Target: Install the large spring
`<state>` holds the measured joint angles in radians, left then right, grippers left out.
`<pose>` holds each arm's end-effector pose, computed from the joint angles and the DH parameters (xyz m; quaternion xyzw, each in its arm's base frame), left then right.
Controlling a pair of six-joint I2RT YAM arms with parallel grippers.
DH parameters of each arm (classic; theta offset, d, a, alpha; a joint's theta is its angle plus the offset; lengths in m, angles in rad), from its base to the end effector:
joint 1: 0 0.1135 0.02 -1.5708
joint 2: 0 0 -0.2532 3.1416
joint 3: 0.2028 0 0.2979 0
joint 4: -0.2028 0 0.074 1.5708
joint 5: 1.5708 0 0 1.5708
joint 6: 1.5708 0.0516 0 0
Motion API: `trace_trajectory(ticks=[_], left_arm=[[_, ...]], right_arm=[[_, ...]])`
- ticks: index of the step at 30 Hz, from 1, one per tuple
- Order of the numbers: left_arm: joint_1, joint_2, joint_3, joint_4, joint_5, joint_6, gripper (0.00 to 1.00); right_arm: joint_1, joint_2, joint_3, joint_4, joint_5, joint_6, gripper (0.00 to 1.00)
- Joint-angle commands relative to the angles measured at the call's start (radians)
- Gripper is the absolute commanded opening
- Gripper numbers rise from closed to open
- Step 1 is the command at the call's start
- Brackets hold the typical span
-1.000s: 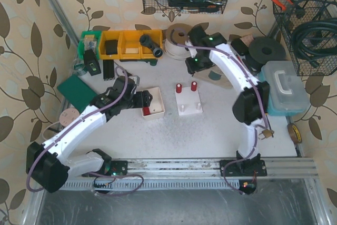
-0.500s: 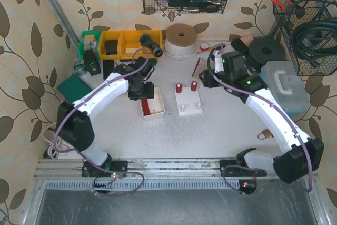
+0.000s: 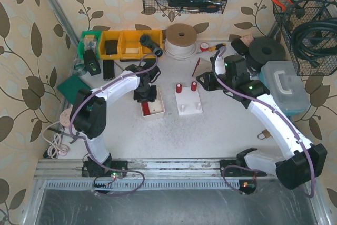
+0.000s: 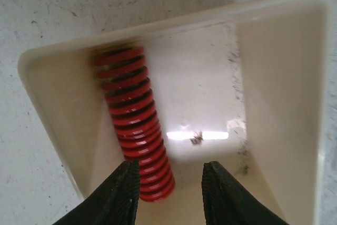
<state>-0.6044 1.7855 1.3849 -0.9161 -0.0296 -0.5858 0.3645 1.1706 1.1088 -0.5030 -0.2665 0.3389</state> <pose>0.3280 -0.2247 0.1808 0.0074 0.9918 -0.0589 0.1131 0.2949 0.1271 0.3223 -0.0751 0.8675 0.2739 0.4084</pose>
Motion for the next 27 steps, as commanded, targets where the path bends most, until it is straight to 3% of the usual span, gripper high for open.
trace_trajectory(ticks=[1, 10, 20, 27], left_arm=[[-0.011, 0.041, 0.000, -0.007, -0.078, -0.046, 0.39], [-0.009, 0.064, -0.053, 0.134, -0.102, -0.091, 0.47], [-0.009, 0.147, -0.052, 0.179, -0.059, -0.105, 0.49], [-0.014, 0.061, -0.100, 0.235, -0.066, -0.141, 0.48]], right_arm=[[0.004, -0.002, -0.001, 0.009, -0.028, -0.016, 0.35], [0.004, 0.031, 0.013, -0.011, -0.035, -0.034, 0.34], [0.004, 0.034, 0.039, -0.049, -0.018, -0.045, 0.33], [0.004, 0.033, 0.037, -0.062, -0.014, -0.044, 0.33]])
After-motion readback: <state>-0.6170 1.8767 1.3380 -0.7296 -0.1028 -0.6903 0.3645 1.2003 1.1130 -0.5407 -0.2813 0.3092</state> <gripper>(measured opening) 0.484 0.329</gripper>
